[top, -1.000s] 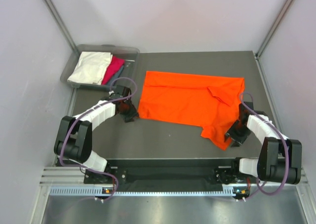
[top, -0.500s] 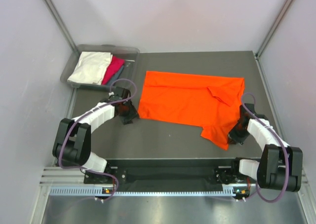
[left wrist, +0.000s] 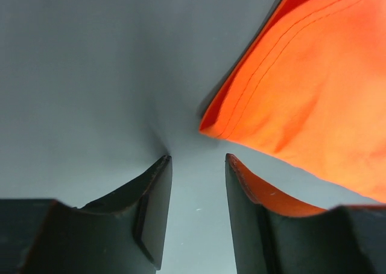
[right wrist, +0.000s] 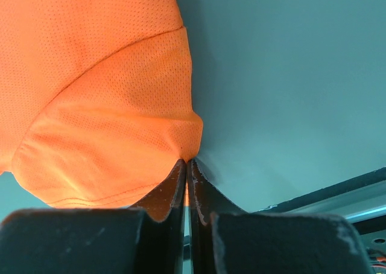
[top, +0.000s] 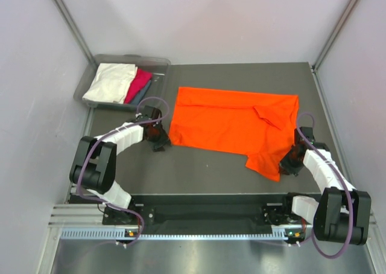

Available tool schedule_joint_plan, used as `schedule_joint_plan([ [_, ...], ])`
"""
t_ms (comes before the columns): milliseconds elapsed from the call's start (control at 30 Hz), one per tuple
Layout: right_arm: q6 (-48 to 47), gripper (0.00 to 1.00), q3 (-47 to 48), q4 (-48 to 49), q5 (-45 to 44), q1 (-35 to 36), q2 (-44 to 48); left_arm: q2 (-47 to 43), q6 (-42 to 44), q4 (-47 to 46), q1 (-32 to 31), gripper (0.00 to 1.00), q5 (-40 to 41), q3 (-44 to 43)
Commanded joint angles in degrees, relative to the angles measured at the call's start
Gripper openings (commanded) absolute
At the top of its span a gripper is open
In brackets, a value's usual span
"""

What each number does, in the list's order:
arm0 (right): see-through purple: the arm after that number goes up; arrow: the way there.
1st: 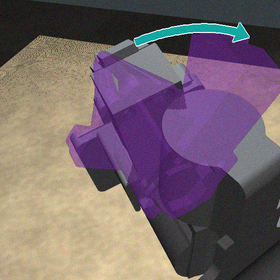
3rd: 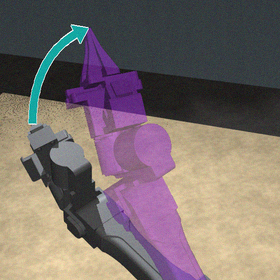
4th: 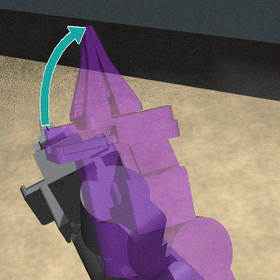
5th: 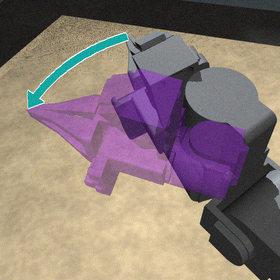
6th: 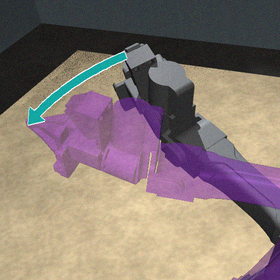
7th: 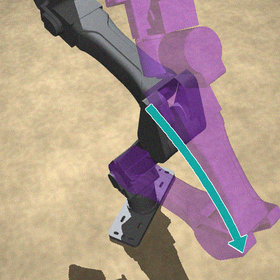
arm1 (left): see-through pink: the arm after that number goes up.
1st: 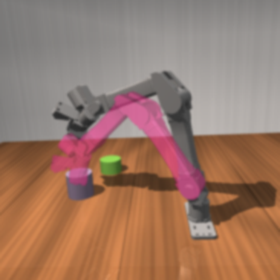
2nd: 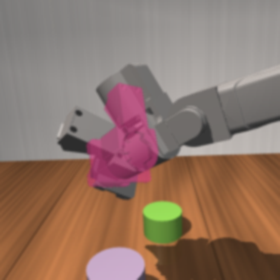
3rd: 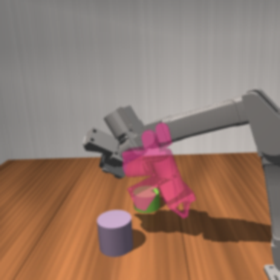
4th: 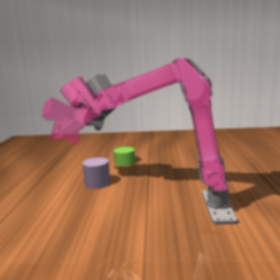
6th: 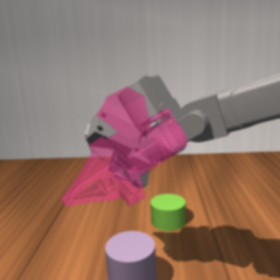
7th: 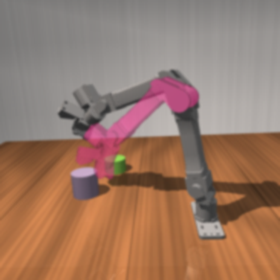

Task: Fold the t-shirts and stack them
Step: Fold the tshirt

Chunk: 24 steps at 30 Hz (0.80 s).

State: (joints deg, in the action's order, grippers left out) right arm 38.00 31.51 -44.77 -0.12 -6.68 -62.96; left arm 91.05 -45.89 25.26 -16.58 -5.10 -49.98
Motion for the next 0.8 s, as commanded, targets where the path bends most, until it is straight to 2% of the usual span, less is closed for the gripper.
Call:
schedule_joint_plan([
  [0, -0.3, 0.0, 0.7, 1.0, -0.1, -0.2, 1.3, 1.8, -0.2, -3.4, 0.1, 0.45, 2.1, -1.5],
  [300, -0.6, 0.0, 1.0, 1.4, 1.4, -0.2, 0.8, 6.0, 0.4, -5.0, 0.1, 0.43, 4.5, -2.4],
  [400, -0.7, 0.0, 1.5, 1.3, 1.1, -0.2, 0.7, 6.7, 1.1, -6.3, 0.1, 0.35, 4.4, -1.8],
  [500, -0.8, 0.0, 1.9, 0.8, 0.8, -0.2, 0.8, 6.7, 1.7, -7.0, 0.1, 0.14, 3.9, -1.4],
  [533, -0.8, 0.0, 1.9, 0.7, 0.8, -0.2, 1.0, 6.5, 1.8, -6.9, 0.1, 0.0, 3.8, -1.4],
  [767, -2.0, 0.0, 4.4, -2.8, -1.5, -0.3, 4.2, 1.2, 1.8, -4.6, 0.1, 0.0, 2.5, 2.1],
])
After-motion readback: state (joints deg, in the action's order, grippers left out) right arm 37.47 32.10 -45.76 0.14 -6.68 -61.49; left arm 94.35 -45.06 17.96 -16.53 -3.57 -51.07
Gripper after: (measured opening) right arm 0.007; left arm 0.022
